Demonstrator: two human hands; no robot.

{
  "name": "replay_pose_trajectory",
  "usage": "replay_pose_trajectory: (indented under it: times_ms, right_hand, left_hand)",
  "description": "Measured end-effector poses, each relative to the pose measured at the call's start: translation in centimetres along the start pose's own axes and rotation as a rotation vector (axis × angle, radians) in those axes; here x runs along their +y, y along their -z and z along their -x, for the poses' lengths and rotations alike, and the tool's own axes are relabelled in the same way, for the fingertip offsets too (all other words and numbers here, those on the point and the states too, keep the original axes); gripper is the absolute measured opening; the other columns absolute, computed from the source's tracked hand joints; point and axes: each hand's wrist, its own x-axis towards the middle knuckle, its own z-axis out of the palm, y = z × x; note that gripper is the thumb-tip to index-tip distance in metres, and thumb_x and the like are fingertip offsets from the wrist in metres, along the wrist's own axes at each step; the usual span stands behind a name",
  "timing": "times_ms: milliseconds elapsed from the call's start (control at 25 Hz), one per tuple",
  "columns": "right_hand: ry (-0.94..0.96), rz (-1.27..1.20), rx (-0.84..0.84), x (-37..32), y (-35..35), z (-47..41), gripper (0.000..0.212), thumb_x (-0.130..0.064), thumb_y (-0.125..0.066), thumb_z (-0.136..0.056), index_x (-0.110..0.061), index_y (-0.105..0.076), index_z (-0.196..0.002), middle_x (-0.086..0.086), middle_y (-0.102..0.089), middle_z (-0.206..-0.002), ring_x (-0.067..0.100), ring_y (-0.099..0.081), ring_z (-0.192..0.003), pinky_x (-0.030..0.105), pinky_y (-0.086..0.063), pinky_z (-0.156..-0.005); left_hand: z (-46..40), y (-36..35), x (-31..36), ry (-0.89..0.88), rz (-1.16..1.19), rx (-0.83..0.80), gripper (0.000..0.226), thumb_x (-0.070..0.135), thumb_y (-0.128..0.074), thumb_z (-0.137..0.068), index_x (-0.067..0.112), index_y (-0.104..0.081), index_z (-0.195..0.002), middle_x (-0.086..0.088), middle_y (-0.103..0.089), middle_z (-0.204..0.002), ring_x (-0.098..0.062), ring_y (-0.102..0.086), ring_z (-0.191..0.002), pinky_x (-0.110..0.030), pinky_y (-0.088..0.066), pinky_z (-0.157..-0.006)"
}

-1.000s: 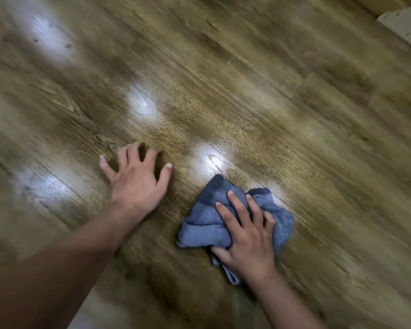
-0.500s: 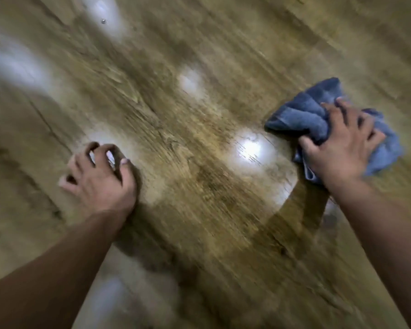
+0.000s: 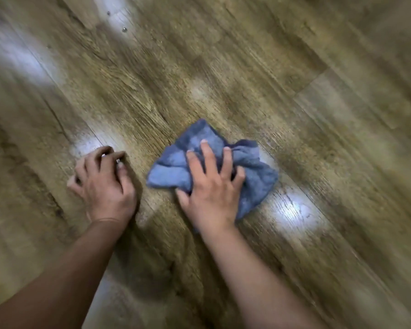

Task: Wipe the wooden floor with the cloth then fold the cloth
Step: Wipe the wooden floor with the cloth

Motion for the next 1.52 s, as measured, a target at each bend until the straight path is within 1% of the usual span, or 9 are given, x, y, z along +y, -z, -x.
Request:
replay_pose_trajectory:
  times_ms: [160, 240, 400, 640, 760, 920, 1000, 1200, 1520]
  right_hand:
    - [0.074, 0.028, -0.014, 0.2, -0.4, 1.3, 0.081, -0.066, -0.066, -0.064, -0.031, -0.050, -0.135, -0.002, -0.042, -0.151, 0.038, -0.031, -0.137, 0.052, -0.021, -0.099]
    - [0.061, 0.037, -0.019, 0.2, -0.3, 1.1, 0.079, -0.066, -0.062, -0.065, -0.031, -0.051, -0.134, -0.001, -0.041, -0.152, 0.037, -0.030, -0.137, 0.052, -0.020, -0.099]
    - [0.065, 0.037, -0.019, -0.2, -0.2, 1.3, 0.076, -0.063, -0.056, -0.065, -0.030, -0.054, -0.134, -0.001, -0.041, -0.152, 0.038, -0.032, -0.137, 0.052, -0.022, -0.098]
    - [0.050, 0.027, -0.018, -0.2, -0.2, 1.2, 0.077, -0.056, -0.059, -0.062, -0.028, -0.054, -0.134, 0.000, -0.042, -0.151, 0.037, -0.031, -0.136, 0.054, -0.026, -0.096]
    - [0.046, 0.034, -0.030, -0.3, 0.0, 1.2, 0.076, -0.054, -0.059, -0.063, -0.028, -0.054, -0.135, -0.001, -0.040, -0.151, 0.037, -0.030, -0.136, 0.055, -0.026, -0.097]
    - [0.028, 0.014, -0.067, -0.5, 0.3, 1.0, 0.076, -0.052, -0.060, -0.065, -0.026, -0.055, -0.136, 0.000, -0.039, -0.152, 0.037, -0.028, -0.138, 0.056, -0.026, -0.099]
    - [0.021, 0.017, -0.055, -0.5, 0.2, 1.3, 0.074, -0.050, -0.066, -0.067, -0.024, -0.056, -0.136, 0.002, -0.040, -0.151, 0.038, -0.028, -0.138, 0.058, -0.026, -0.100]
    - [-0.012, 0.022, -0.050, -3.0, -0.4, 0.4, 0.076, -0.053, -0.059, -0.067, -0.025, -0.051, -0.137, 0.003, -0.037, -0.152, 0.042, -0.028, -0.137, 0.060, -0.025, -0.100]
    - [0.212, 0.006, -0.126, -21.8, -3.5, -7.5, 0.076, -0.058, -0.063, -0.077, -0.034, -0.040, -0.145, 0.000, -0.026, -0.161, 0.045, -0.019, -0.143, 0.060, -0.019, -0.104]
  left_hand:
    - [0.5, -0.2, -1.5, 0.004, 0.348, 0.175, 0.047, -0.001, -0.035, -0.072, 0.016, -0.067, -0.101, 0.005, -0.046, -0.123, -0.008, -0.044, -0.113, -0.053, -0.047, -0.100]
    - [0.3, -0.3, -1.6, 0.042, 0.414, 0.185, 0.046, -0.008, -0.038, -0.073, 0.013, -0.068, -0.099, 0.010, -0.039, -0.123, -0.017, -0.051, -0.111, -0.051, -0.050, -0.097]
    - [0.1, 1.9, -0.8, 0.125, 0.311, 0.086, 0.048, -0.015, -0.043, -0.070, 0.010, -0.071, -0.099, -0.017, -0.046, -0.129, -0.036, -0.048, -0.119, -0.028, -0.034, -0.108]
    - [-1.7, 7.9, -6.2, 0.257, 0.314, 0.155, 0.057, -0.019, -0.039, -0.067, 0.023, -0.067, -0.093, -0.004, -0.041, -0.126, -0.021, -0.045, -0.113, -0.008, -0.026, -0.100]
    - [-1.9, 9.8, -9.7, 0.432, 0.300, 0.100, 0.053, -0.022, -0.045, -0.074, 0.023, -0.065, -0.095, 0.001, -0.035, -0.130, -0.026, -0.046, -0.128, -0.014, -0.025, -0.111]
    - [-1.0, 10.4, -13.3, 0.523, 0.009, -0.048, 0.039, 0.016, -0.059, -0.094, 0.023, -0.059, -0.132, -0.010, -0.028, -0.160, -0.029, -0.013, -0.154, -0.053, 0.019, -0.115]
    - [0.1, 10.0, -14.5, 0.531, -0.100, -0.084, 0.047, 0.039, -0.047, -0.102, 0.019, -0.049, -0.146, -0.013, -0.022, -0.165, -0.031, -0.008, -0.155, -0.060, 0.009, -0.122]
    - [1.4, 8.1, -15.7, 0.484, -0.210, -0.033, 0.058, 0.050, -0.036, -0.096, 0.024, -0.045, -0.148, -0.012, -0.030, -0.163, -0.030, -0.015, -0.154, -0.056, -0.003, -0.124]
    - [1.1, 8.1, -15.4, 0.488, -0.209, 0.029, 0.059, 0.047, -0.039, -0.093, 0.021, -0.052, -0.144, -0.013, -0.035, -0.160, -0.032, -0.020, -0.153, -0.057, -0.006, -0.123]
